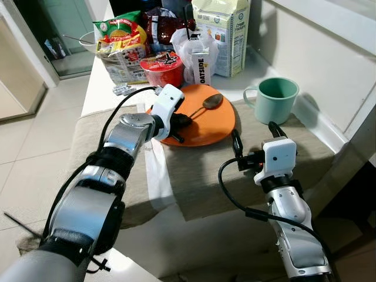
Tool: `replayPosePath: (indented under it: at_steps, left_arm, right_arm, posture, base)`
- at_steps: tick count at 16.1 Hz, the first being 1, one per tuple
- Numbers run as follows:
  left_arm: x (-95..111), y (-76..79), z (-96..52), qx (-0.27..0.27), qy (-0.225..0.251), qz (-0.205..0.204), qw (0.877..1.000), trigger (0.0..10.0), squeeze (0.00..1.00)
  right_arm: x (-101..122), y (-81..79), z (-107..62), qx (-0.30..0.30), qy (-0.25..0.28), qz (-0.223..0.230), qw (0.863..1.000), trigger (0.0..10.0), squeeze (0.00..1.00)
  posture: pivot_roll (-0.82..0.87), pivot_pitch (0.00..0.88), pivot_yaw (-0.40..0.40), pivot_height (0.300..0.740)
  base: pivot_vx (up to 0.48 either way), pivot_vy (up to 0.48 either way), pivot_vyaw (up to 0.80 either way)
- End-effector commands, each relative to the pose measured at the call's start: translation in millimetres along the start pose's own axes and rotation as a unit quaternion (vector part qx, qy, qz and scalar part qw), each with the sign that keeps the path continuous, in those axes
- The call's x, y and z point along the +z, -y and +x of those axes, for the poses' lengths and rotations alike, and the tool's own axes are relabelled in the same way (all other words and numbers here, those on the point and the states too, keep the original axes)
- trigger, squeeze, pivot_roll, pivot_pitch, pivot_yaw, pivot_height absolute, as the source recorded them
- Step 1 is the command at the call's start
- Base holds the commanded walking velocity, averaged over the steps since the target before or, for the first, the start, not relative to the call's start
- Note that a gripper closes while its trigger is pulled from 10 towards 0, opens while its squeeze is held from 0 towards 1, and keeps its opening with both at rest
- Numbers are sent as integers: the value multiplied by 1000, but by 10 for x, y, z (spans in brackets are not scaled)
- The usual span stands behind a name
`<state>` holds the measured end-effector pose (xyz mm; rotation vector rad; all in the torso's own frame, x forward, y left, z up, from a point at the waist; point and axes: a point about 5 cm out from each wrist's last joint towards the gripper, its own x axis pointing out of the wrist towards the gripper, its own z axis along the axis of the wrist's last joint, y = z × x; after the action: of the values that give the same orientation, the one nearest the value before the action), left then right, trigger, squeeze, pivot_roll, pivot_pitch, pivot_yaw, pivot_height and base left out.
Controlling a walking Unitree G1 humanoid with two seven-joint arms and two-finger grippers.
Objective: Setting the table
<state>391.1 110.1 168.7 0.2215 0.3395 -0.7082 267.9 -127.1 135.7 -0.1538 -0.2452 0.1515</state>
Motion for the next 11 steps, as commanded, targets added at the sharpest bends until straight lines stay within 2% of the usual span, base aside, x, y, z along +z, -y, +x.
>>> replayPosePath:
  at_steps: [1, 3, 6, 9, 11]
  left_arm:
    - [-55, -66, -69, 15, -7, -8, 1000, 0, 0]
    - [112, -46, -149, 13, 34, -12, 999, 0, 0]
    - [342, -78, -355, 34, 85, 1, 996, 0, 0]
    - [383, -98, -574, 70, 124, 12, 990, 0, 0]
    - [307, -121, -771, 119, 163, -8, 979, 0, 0]
  right_arm:
    - [-6, -34, 14, 10, -3, -2, 1000, 10000, 0]
    - [-13, -38, 16, 10, -4, -1, 1000, 10000, 0]
    - [-21, -54, 35, 13, -5, 0, 1000, 10000, 0]
    - [-21, -68, 55, 15, -3, 3, 1000, 10000, 0]
    - [-27, -72, 75, 18, -1, 4, 1000, 10000, 0]
  posture:
    - [-185, 10, 132, 740]
    - [-180, 11, 131, 740]
    - [-165, 6, 129, 740]
    - [-157, 2, 128, 740]
    - [-139, 0, 125, 740]
  base:
    - [0, 0, 0]
    - [0, 0, 0]
    - [0, 0, 0]
    - [0, 0, 0]
    - [0, 0, 0]
